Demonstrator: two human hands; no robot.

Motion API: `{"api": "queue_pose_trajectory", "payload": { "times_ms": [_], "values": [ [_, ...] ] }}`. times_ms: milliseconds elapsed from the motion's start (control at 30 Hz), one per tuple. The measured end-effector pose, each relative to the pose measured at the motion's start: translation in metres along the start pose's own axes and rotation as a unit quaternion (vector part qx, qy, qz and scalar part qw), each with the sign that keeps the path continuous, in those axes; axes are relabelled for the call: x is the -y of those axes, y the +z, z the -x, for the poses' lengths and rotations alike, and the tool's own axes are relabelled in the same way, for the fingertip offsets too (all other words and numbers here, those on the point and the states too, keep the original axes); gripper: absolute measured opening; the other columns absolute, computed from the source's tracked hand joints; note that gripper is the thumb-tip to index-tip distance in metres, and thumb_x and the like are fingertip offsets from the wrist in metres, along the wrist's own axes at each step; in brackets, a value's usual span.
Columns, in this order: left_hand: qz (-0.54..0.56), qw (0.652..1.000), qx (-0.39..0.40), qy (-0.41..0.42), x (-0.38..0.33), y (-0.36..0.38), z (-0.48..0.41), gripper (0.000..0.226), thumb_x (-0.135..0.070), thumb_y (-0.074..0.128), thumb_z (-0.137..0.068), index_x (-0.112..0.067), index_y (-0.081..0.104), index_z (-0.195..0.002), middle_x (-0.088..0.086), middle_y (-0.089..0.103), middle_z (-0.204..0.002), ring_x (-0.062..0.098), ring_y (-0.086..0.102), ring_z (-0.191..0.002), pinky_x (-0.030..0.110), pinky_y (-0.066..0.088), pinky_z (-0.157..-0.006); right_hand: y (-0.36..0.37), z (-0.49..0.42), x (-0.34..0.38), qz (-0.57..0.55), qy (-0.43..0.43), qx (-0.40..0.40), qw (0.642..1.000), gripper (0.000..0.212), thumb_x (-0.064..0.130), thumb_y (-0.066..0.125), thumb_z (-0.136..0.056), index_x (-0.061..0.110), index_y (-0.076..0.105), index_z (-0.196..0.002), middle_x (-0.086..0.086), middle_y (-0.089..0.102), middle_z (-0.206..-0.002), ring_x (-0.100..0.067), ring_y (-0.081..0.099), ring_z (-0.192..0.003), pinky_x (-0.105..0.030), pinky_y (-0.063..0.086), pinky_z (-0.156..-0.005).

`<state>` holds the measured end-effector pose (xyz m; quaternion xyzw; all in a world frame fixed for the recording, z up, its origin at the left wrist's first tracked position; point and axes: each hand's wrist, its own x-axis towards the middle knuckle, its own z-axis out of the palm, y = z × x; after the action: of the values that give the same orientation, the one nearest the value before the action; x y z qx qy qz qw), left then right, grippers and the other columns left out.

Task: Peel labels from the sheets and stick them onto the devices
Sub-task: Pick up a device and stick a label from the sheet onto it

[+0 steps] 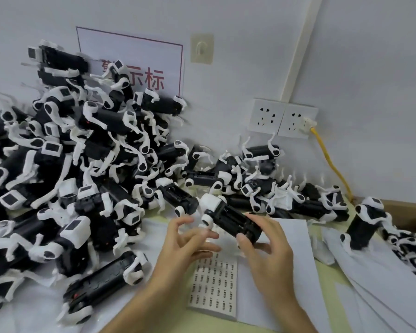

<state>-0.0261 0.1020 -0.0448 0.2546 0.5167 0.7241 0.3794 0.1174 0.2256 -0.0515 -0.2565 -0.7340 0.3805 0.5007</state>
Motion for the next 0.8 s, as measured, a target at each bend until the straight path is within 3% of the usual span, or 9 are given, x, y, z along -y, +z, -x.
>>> {"api": "queue_pose_trajectory", "payload": {
  "times_ms": [133,233,333,467,533,600,667,733,800],
  "values": [
    [0.03,0.998,0.048,-0.04,0.005,0.006,0.003,0.043,-0.037,0.072,-0.085,0.001,0.064,-0.103,0.022,0.076,-0.107,0.034,0.075,-0.088,0.031,0.061,-0.078,0.001,-0.003,0.004,-0.101,0.11,-0.031,0.988,0.025,0.026,0.077,-0.085,0.029,0.073,-0.11,0.008,0.074,-0.102,-0.008,0.072,-0.085,-0.016,0.053,-0.067],
    [-0.02,0.991,0.11,-0.071,0.003,0.014,0.004,0.042,-0.049,0.067,-0.096,-0.018,0.068,-0.124,0.007,0.078,-0.112,0.026,0.072,-0.084,0.03,0.059,-0.071,0.0,-0.004,0.011,-0.107,0.12,-0.012,0.987,0.026,0.034,0.07,-0.081,0.027,0.074,-0.106,0.007,0.076,-0.1,-0.011,0.072,-0.092,-0.023,0.055,-0.073],
    [-0.098,0.989,0.098,-0.05,0.003,0.015,0.003,0.057,-0.065,0.064,-0.084,-0.028,0.067,-0.127,-0.004,0.072,-0.084,0.016,0.058,-0.065,0.026,0.046,-0.057,0.001,0.0,0.018,-0.083,0.105,0.072,0.988,0.025,0.046,0.069,-0.084,0.033,0.076,-0.104,0.008,0.076,-0.102,-0.01,0.071,-0.093,-0.022,0.055,-0.072],
    [-0.004,0.997,0.036,-0.063,-0.001,0.017,0.005,0.065,-0.067,0.073,-0.082,-0.017,0.068,-0.123,0.004,0.079,-0.107,0.024,0.07,-0.097,0.036,0.047,-0.083,0.002,0.008,0.024,-0.047,0.079,0.13,0.987,0.03,0.036,0.049,-0.104,0.033,0.071,-0.124,0.016,0.074,-0.113,-0.005,0.069,-0.104,-0.017,0.051,-0.085],
    [0.031,0.997,0.0,-0.076,-0.003,0.015,0.003,0.075,-0.066,0.073,-0.069,-0.009,0.069,-0.117,0.007,0.079,-0.102,0.025,0.067,-0.089,0.036,0.045,-0.081,-0.002,0.008,0.02,0.06,0.061,0.102,0.991,0.028,0.029,0.055,-0.105,0.034,0.066,-0.131,0.019,0.071,-0.118,-0.001,0.064,-0.113,-0.025,0.05,-0.097],
    [0.069,0.992,-0.017,-0.105,-0.003,0.011,0.001,0.082,-0.069,0.079,-0.063,-0.005,0.071,-0.115,0.007,0.079,-0.098,0.024,0.072,-0.085,0.04,0.054,-0.082,-0.006,0.009,0.013,0.193,0.083,0.125,0.97,0.045,0.035,0.062,-0.101,0.033,0.053,-0.145,0.015,0.06,-0.139,-0.005,0.051,-0.131,-0.037,0.039,-0.114],
    [0.099,0.986,-0.002,-0.135,-0.004,0.005,0.002,0.083,-0.074,0.084,-0.062,-0.01,0.077,-0.115,0.013,0.078,-0.112,0.029,0.075,-0.103,0.046,0.056,-0.097,-0.003,0.011,0.01,0.289,0.115,0.183,0.932,0.075,0.056,0.062,-0.094,0.033,0.03,-0.158,0.011,0.039,-0.16,-0.011,0.031,-0.148,-0.04,0.018,-0.124],
    [0.112,0.985,0.02,-0.132,-0.006,0.002,0.001,0.084,-0.076,0.081,-0.064,-0.014,0.076,-0.121,0.012,0.077,-0.118,0.027,0.074,-0.11,0.04,0.057,-0.092,0.006,0.014,0.006,0.333,0.116,0.229,0.907,0.093,0.065,0.062,-0.089,0.033,0.013,-0.161,0.007,0.024,-0.168,-0.013,0.013,-0.156,-0.041,0.003,-0.127],
    [0.105,0.987,0.024,-0.12,-0.006,0.0,0.001,0.078,-0.074,0.077,-0.072,-0.016,0.075,-0.124,0.009,0.077,-0.12,0.025,0.073,-0.112,0.042,0.053,-0.096,0.014,0.017,0.004,0.326,0.103,0.235,0.91,0.098,0.058,0.068,-0.086,0.037,0.009,-0.16,0.005,0.027,-0.166,-0.014,0.01,-0.157,-0.042,-0.003,-0.127]
  ]
}}
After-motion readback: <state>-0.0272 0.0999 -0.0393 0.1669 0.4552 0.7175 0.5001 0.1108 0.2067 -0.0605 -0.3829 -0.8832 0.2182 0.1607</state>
